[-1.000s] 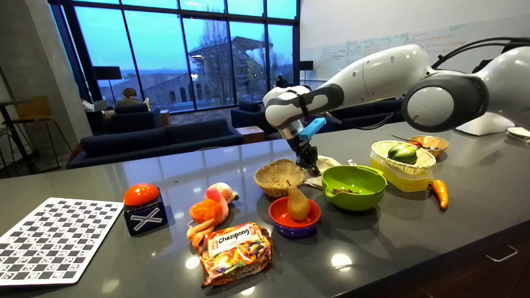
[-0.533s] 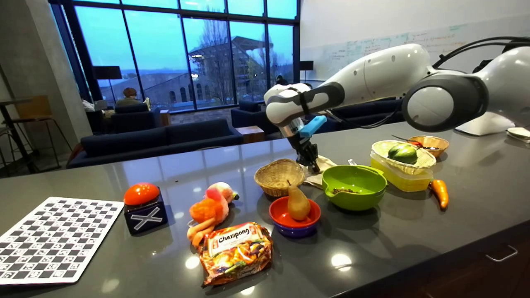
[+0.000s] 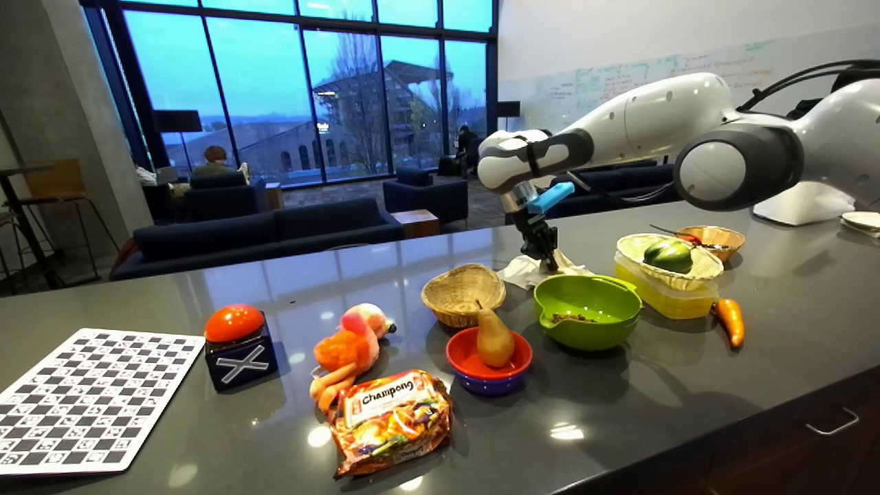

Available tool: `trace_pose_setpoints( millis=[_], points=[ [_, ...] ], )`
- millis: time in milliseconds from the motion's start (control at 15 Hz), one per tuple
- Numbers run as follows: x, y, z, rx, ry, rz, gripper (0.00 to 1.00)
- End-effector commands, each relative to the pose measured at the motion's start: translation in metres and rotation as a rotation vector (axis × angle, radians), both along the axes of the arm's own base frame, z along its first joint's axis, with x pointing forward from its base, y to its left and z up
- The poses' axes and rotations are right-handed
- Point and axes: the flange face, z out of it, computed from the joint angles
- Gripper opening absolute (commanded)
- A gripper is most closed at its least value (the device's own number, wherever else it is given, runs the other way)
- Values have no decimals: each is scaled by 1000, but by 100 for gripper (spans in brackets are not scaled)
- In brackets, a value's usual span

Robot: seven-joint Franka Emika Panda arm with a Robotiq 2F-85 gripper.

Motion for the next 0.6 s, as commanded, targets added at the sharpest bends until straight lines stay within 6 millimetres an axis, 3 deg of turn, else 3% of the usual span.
trace_pose_setpoints(
  millis=[0, 267, 533],
  points=[
    [8, -49, 10, 38, 5, -93, 0],
    [13, -89, 14, 71, 2, -165, 0],
    [14, -89, 16, 91, -1, -169, 0]
  ],
)
